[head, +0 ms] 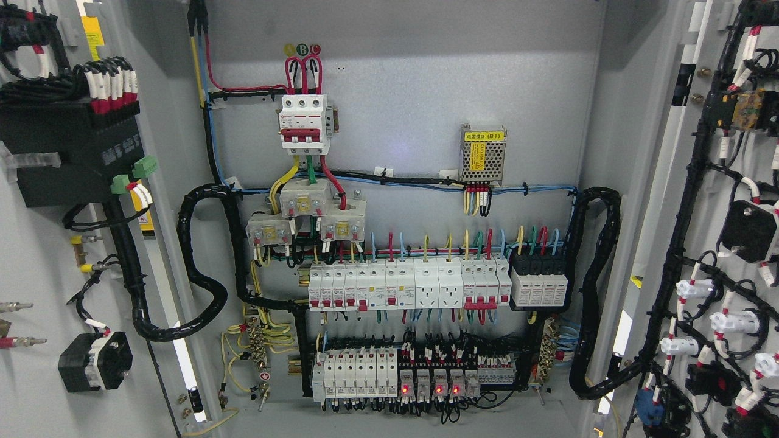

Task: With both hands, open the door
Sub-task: 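Withdraw the right hand down away from the open cabinet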

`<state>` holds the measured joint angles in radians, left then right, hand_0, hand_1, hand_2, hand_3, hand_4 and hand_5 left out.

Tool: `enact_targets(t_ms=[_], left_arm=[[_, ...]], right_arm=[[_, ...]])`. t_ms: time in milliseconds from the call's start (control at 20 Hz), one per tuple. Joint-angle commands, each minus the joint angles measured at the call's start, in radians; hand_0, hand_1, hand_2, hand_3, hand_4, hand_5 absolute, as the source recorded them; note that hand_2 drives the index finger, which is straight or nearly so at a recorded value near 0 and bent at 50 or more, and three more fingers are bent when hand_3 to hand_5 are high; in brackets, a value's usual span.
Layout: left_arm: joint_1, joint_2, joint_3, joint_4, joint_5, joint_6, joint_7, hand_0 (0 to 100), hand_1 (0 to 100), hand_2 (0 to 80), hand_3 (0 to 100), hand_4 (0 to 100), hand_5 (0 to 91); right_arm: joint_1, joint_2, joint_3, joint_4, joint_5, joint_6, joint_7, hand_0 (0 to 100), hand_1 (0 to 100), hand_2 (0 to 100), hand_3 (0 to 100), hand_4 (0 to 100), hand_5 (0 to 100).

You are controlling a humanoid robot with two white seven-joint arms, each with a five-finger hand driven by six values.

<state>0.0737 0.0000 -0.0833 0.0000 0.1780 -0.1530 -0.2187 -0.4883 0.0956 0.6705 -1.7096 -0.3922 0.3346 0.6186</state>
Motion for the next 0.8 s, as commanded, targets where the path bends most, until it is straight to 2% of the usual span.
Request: enact_targets(t_ms=[0,100,451,751], left_arm=[[0.000,0.008,-0.001,-0.020,0.000,0.001,-0.001,32,11,0.0,0,0,0.0],[0.000,0.008,-0.001,-0.020,0.000,0.001,-0.001,32,11,0.0,0,0,0.0],[0.000,0.008,-0.001,-0.020,0.000,0.001,-0.001,32,11,0.0,0,0,0.0],[-0.002,0.008,-0.001,-0.020,0.000,0.000,-0.001,32,11,0.0,0,0,0.0]], right_arm=[[-0.006,0.053,0.084,0.025,0.036,-0.002,0.001,21,6,0,0,0,0],[-0.012,0.055,0.087,0.033,0.036,-0.002,0.000,21,6,0,0,0,0],[-0.039,0.055,0.165,0.064,0.030,-0.003,0.000,21,6,0,0,0,0],[-0.049,0.055,0.167,0.088,0.027,-0.009,0.000,21,6,0,0,0,0]])
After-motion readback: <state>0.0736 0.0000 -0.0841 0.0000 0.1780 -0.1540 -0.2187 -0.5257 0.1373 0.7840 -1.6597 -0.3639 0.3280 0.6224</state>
